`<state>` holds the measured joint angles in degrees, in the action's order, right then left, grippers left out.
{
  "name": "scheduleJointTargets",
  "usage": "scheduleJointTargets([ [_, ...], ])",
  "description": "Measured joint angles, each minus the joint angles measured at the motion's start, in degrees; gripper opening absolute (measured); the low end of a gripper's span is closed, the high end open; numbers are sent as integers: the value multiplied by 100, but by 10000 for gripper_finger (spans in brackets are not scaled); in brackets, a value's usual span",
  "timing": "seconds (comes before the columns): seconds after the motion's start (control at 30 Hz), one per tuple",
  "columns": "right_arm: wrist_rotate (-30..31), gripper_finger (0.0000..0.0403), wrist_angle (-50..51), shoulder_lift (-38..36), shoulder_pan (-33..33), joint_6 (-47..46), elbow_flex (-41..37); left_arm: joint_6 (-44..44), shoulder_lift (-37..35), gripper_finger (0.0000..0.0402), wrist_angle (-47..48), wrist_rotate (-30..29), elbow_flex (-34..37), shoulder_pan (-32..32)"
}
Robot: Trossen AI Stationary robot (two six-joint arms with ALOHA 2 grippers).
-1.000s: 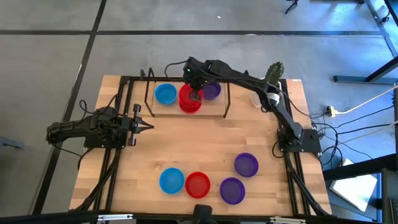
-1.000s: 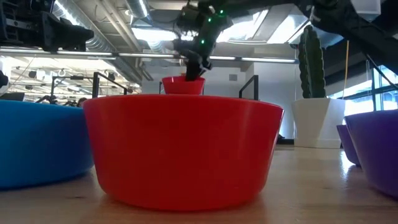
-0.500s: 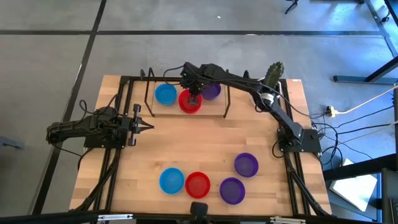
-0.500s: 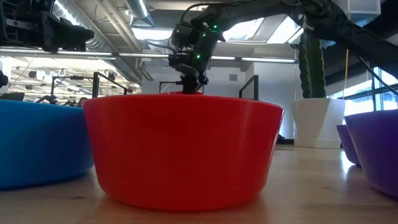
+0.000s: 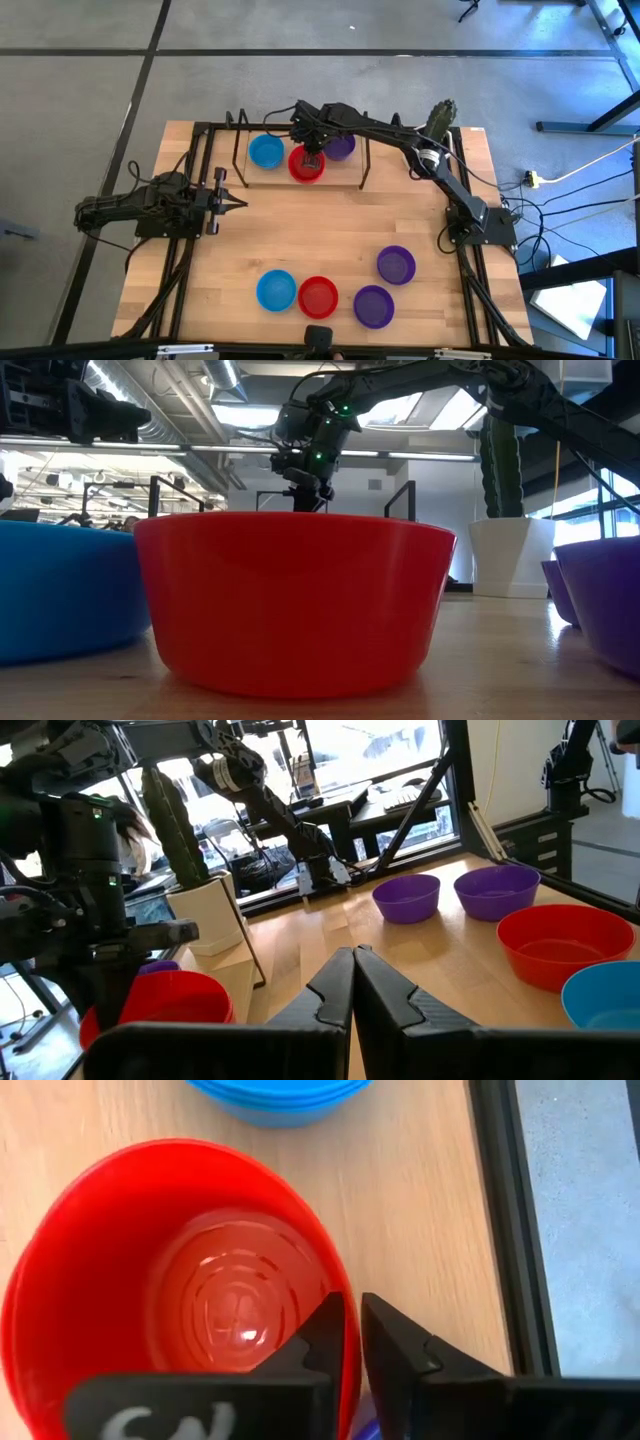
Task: Pick & Place Mini bowls
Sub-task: Stack the red bowl on top of the red bowls on the shelf
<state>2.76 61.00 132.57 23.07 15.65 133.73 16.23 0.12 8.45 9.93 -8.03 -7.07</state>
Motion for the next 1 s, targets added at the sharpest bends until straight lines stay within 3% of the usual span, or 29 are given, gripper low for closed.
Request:
scheduleJointTargets([
  [0.47, 20, 156, -288, -217, -2, 5, 116, 4, 2, 3, 42, -2, 2, 2],
  [0.63, 75, 176, -524, -536, -10, -162, 126, 4, 2, 3, 43, -2, 0, 2],
  [0.73, 677, 155, -470, -601, -91, -221, 127, 2, 2, 3, 43, -2, 1, 1],
  [0.83, 1490, 78, -387, -599, -260, -124, 102, 2, 2, 3, 43, -2, 2, 0],
  [0.9, 1524, 22, -464, -601, -408, 71, -15, 2, 2, 3, 42, -2, 1, 0],
  [1.0, 1495, 15, -585, -599, -594, 150, -259, 2, 2, 3, 43, -2, 0, 2],
])
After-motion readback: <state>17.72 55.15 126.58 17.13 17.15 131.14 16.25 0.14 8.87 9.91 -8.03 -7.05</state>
